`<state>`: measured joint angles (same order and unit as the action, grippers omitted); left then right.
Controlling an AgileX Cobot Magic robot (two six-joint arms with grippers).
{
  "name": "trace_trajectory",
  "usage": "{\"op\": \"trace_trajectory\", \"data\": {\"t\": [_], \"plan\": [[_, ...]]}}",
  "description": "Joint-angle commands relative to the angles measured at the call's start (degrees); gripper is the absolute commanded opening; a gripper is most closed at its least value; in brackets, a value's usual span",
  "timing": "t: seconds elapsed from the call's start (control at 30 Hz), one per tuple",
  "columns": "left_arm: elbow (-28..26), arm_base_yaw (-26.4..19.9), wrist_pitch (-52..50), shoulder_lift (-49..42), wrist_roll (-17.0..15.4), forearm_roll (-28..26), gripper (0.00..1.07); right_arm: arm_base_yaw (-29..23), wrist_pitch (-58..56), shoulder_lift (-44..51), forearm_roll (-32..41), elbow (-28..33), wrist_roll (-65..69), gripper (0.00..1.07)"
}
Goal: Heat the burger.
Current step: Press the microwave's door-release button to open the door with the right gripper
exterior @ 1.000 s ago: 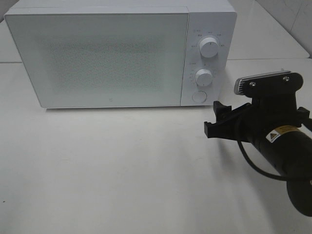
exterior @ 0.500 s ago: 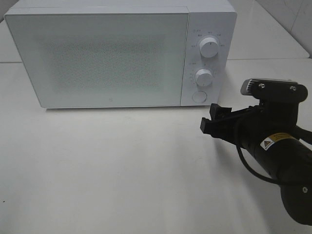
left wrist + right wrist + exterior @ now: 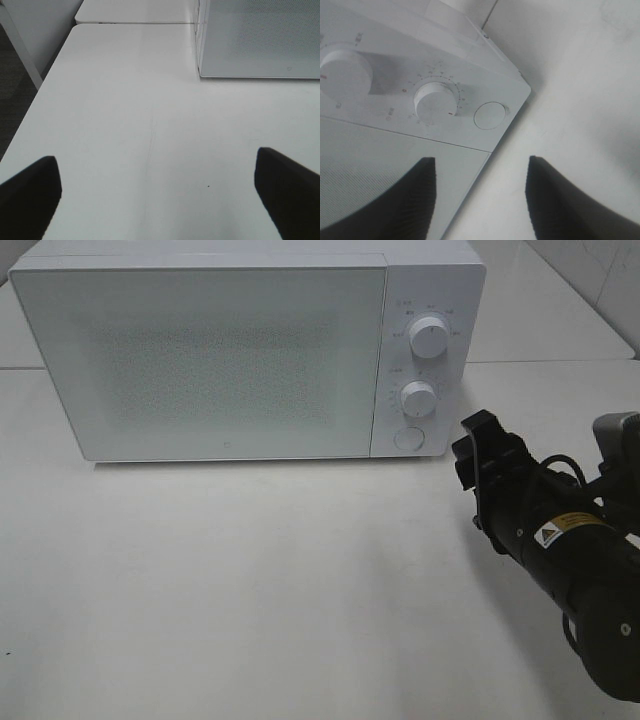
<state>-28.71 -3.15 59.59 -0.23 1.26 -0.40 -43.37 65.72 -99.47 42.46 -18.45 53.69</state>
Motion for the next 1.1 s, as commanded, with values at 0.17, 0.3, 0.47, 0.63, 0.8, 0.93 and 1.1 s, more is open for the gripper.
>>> {"op": "trace_trajectory", "data": {"t": [0.17, 0.3, 0.47, 0.63, 0.8, 0.93, 1.1], "plan": [[-0.17, -0.29, -0.52, -1.15, 0.06, -0.17, 1.02, -0.17, 0.63, 0.11, 0.06, 0.06, 19.77, 0.29], [-0.17, -0.29, -0.52, -1.15, 0.06, -0.17, 1.02, -0.17, 0.63, 0.11, 0.06, 0.06, 25.78, 0.06], [-0.17, -0.29, -0.52, -1.15, 0.06, -0.17, 1.02, -0.17, 0.34, 0.11, 0.11, -0.17, 26.07, 0.00], [-0.17, -0.29, -0.52, -1.15, 0.06, -0.17, 1.02, 0.00, -2.46, -0.29, 0.29, -2.06, 25.90, 0.00], [-0.17, -0.29, -0.52, -1.15, 0.06, -0.17, 1.02, 0.00, -1.72, -2.86, 1.20, -3.90, 26.07, 0.00], [-0.17, -0.29, -0.52, -1.15, 0.06, -0.17, 1.02, 0.00, -1.89, -6.13, 1.15, -6.36, 28.25, 0.00], [-0.17, -0.29, -0.52, -1.15, 0.06, -0.17, 1.02, 0.00, -1.95, -8.37, 1.83, -8.42, 28.59, 0.00]]}}
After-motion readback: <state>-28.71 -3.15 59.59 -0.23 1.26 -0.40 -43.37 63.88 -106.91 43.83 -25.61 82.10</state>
